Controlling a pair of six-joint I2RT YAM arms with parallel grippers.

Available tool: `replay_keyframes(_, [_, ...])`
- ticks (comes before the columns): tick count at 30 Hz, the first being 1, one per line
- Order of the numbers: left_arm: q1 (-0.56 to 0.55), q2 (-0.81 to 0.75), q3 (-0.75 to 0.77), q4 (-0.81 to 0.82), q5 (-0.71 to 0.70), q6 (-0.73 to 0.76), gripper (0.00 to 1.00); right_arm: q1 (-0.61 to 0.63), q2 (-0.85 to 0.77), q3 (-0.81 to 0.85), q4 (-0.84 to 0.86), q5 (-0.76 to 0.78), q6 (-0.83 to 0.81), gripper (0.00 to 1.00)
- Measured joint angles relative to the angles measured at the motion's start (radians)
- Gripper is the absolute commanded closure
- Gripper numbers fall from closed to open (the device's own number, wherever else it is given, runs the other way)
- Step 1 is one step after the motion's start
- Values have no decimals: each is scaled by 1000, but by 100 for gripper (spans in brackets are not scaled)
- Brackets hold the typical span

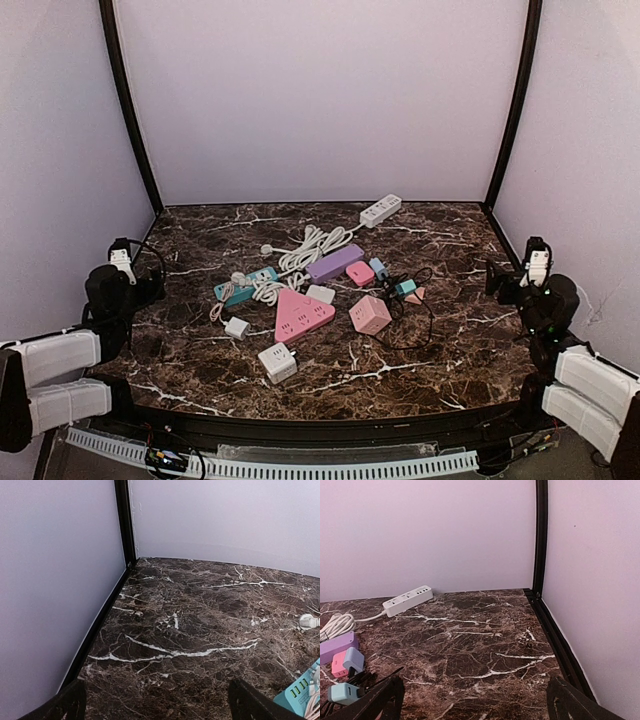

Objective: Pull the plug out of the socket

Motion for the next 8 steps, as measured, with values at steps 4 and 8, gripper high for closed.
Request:
replay_keyframes(4, [0,12,0,16,0,0,1,0,0,0,19,9,-1,1])
replay_keyframes(8, [0,13,-1,26,0,0,1,0,2,0,26,14,-3,1])
